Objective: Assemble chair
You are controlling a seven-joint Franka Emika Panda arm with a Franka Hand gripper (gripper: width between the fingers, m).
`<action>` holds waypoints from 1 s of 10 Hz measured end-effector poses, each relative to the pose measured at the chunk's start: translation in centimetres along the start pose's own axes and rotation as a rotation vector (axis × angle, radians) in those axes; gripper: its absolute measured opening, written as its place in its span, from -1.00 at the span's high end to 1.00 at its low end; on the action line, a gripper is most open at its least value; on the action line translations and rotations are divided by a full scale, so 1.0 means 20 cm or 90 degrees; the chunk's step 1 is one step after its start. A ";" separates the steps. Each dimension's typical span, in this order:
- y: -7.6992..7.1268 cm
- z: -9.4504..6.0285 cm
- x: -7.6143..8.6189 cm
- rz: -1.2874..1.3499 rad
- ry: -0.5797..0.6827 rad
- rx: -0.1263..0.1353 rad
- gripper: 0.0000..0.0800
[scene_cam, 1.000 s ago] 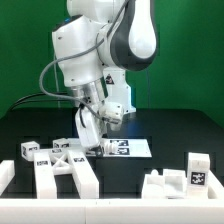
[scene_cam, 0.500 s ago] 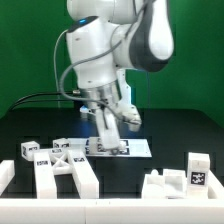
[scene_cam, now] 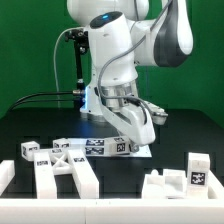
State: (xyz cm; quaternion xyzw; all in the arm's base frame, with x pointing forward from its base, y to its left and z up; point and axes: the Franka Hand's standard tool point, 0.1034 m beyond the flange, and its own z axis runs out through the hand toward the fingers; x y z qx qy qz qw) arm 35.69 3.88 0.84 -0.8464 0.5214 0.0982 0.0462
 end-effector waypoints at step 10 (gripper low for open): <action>-0.09 0.03 -0.12 -0.362 0.028 -0.010 0.29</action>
Offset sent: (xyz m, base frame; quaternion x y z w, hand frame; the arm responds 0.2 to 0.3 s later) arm -0.0079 0.0164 0.0054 -0.0981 0.0332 -0.1601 0.9816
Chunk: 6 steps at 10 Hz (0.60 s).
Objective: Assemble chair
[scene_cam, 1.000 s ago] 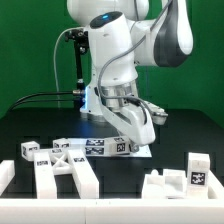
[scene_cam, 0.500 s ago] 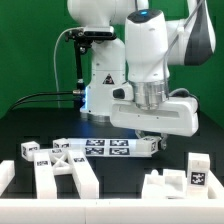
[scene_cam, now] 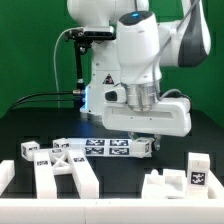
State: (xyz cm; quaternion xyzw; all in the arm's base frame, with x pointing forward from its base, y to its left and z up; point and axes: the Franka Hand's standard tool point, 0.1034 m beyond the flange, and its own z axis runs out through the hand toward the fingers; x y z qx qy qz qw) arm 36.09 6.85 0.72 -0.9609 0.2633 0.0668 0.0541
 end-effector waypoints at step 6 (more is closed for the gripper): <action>0.00 -0.08 0.06 0.010 -0.069 0.019 -0.60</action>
Offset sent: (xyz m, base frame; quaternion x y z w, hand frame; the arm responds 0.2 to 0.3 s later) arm 0.0000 0.0000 0.0000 0.0000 0.0000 0.0000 1.0000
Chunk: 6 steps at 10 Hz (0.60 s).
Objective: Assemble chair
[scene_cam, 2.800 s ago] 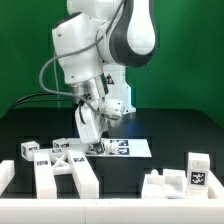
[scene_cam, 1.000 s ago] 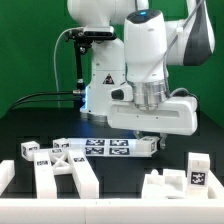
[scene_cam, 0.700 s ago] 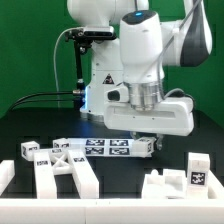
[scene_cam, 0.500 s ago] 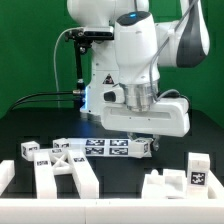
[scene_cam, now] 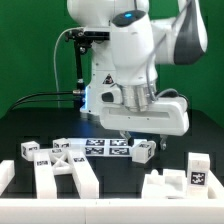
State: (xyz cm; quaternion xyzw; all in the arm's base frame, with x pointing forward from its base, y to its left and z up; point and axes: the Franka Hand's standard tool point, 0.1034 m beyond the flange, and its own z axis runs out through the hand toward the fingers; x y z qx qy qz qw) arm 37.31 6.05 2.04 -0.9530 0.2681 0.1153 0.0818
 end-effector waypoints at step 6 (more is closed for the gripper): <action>-0.03 -0.10 0.17 0.037 -0.299 0.029 -0.62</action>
Offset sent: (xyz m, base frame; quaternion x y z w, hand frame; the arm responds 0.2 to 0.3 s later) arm 0.0357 -0.0120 0.0032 0.0145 -0.2447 0.0289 0.9690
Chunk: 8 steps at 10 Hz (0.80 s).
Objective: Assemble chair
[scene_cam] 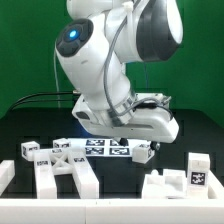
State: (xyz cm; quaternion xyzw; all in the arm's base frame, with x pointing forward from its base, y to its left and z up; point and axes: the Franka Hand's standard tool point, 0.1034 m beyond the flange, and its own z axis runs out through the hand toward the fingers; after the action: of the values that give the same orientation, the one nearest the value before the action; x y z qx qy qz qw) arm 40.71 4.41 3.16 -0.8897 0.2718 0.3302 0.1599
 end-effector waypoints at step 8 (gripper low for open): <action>0.04 0.06 0.05 0.071 -0.092 0.028 -0.62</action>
Offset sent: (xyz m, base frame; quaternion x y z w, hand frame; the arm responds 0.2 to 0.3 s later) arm 0.0007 0.0122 -0.0008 0.0864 -0.0881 0.0920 0.9881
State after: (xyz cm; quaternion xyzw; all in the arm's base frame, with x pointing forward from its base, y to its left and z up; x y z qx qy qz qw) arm 40.33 3.90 1.45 -0.8435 0.3156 0.3957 0.1797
